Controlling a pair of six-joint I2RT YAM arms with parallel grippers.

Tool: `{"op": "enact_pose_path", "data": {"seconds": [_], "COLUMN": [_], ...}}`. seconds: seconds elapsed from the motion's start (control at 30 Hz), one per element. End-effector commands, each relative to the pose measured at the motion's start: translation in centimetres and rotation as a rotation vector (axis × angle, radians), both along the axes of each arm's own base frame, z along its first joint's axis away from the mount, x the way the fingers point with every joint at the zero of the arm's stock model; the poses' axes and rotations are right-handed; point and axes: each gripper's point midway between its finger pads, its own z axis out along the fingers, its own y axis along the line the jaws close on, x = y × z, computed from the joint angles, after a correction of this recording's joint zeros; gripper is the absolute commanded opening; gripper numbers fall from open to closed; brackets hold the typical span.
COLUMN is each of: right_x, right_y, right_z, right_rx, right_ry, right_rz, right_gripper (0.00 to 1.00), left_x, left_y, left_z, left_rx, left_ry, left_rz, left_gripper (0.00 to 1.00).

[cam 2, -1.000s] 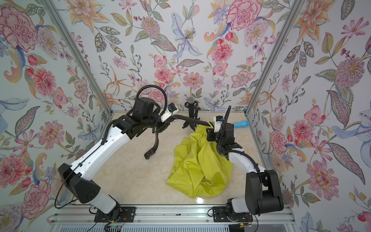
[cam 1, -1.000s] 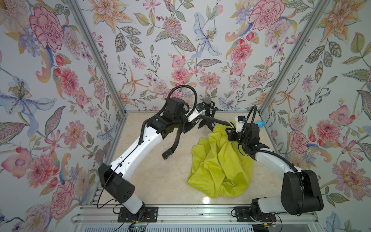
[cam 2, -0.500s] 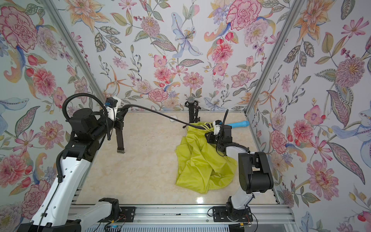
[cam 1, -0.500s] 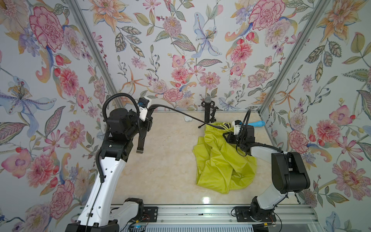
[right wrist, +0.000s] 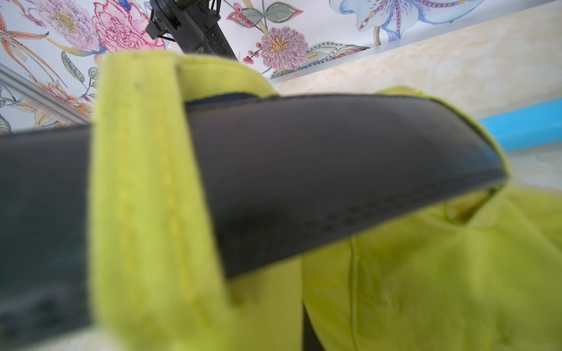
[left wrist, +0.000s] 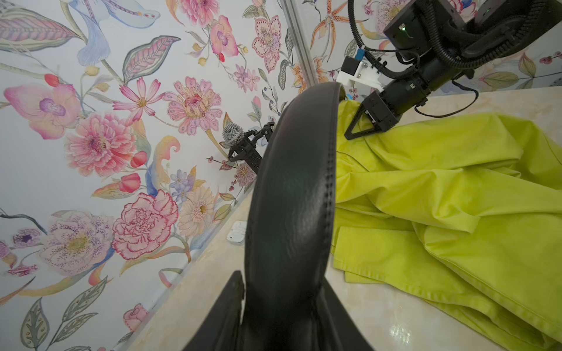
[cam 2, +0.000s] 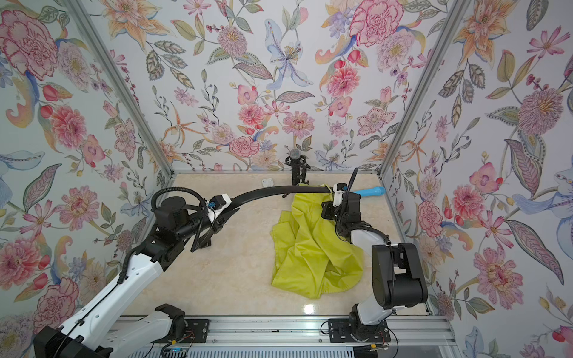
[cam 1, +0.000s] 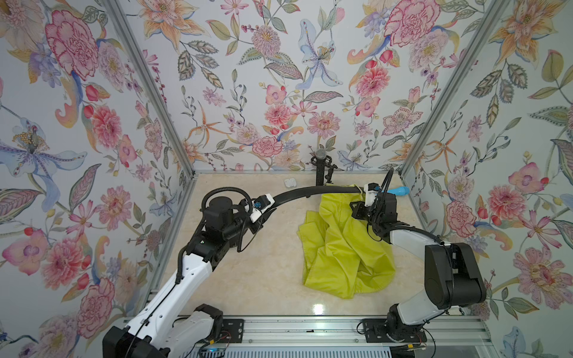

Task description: Remove the belt from the trousers

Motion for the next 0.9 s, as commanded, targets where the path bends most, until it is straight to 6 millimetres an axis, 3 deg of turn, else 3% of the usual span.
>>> {"op": "enact_pose_path", "data": {"seconds": [0.0, 0.07, 0.2, 0.33, 0.43, 0.57, 0.7, 0.87], "right_x": [0.2, 0.0, -0.6, -1.0, -1.3, -1.9, -2.3, -2.4], "right_y": [0.9, 1.3, 1.8, 2.0, 2.0, 1.6, 1.2, 0.8], "right_z": [1.2, 0.5, -1.3, -2.7, -3.6, -4.3, -4.5, -4.5], "right_rx": [-0.006, -0.003, 0.015, 0.032, 0.035, 0.025, 0.023, 0.034], "right_ry": [-0.081, -0.069, -0.035, -0.005, 0.013, 0.022, 0.023, 0.024], "right_rz": [0.027, 0.034, 0.042, 0.042, 0.041, 0.035, 0.028, 0.019], "right_gripper": [0.03, 0.04, 0.03, 0.03, 0.03, 0.03, 0.04, 0.03], "left_x": [-1.0, -0.8, 0.3, 1.3, 2.4, 4.7, 8.7, 12.1], "left_y": [0.2, 0.3, -0.9, -4.2, -6.6, -11.3, -17.9, -23.9], "left_z": [-1.6, -1.5, -0.5, -0.1, 0.7, 2.1, -0.6, -5.3], "left_rx": [0.065, 0.064, 0.049, 0.094, 0.131, 0.182, 0.305, 0.404], "left_ry": [0.034, 0.073, 0.154, 0.197, 0.146, 0.099, 0.168, 0.252], "left_rz": [-0.018, -0.003, -0.026, -0.118, -0.141, -0.183, -0.209, -0.227], "left_gripper": [0.62, 0.75, 0.86, 0.88, 0.97, 0.97, 0.92, 0.88]}}
